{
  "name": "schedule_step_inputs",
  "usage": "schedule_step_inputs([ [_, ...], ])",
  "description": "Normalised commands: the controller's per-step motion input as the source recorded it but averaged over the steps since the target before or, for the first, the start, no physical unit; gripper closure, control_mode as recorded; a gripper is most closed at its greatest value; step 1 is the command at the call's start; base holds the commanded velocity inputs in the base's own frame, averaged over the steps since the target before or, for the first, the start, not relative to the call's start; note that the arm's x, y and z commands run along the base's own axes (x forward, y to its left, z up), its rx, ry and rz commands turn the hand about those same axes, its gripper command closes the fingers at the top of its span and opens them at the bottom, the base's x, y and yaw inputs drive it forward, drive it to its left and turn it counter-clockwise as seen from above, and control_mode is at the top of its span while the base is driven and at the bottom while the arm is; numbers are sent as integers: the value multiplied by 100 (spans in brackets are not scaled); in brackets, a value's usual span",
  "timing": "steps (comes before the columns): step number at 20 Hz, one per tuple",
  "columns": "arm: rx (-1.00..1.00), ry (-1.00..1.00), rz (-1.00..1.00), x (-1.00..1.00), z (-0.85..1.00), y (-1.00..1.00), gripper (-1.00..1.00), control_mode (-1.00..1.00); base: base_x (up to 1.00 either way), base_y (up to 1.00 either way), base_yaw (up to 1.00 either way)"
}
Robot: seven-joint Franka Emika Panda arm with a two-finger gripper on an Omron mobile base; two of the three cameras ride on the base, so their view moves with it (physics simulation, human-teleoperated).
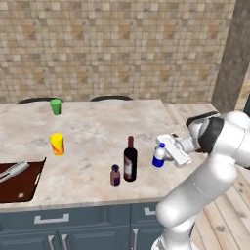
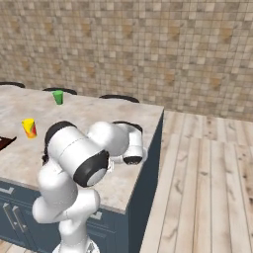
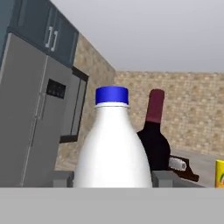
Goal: Place the drinks on the dining counter in a tight cluster.
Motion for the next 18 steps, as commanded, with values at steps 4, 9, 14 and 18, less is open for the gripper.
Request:
schedule_step_inputs([
  [4, 3, 0, 4, 16, -15, 9, 100, -100, 0, 0, 0],
  [9, 1, -1, 0, 7, -22, 20, 100, -100, 0, 0, 0],
  [14, 0, -1, 0, 13, -14, 22, 100, -100, 0, 0, 0],
  [18, 0, 0, 0, 22, -7, 15, 100, -100, 0, 0, 0],
])
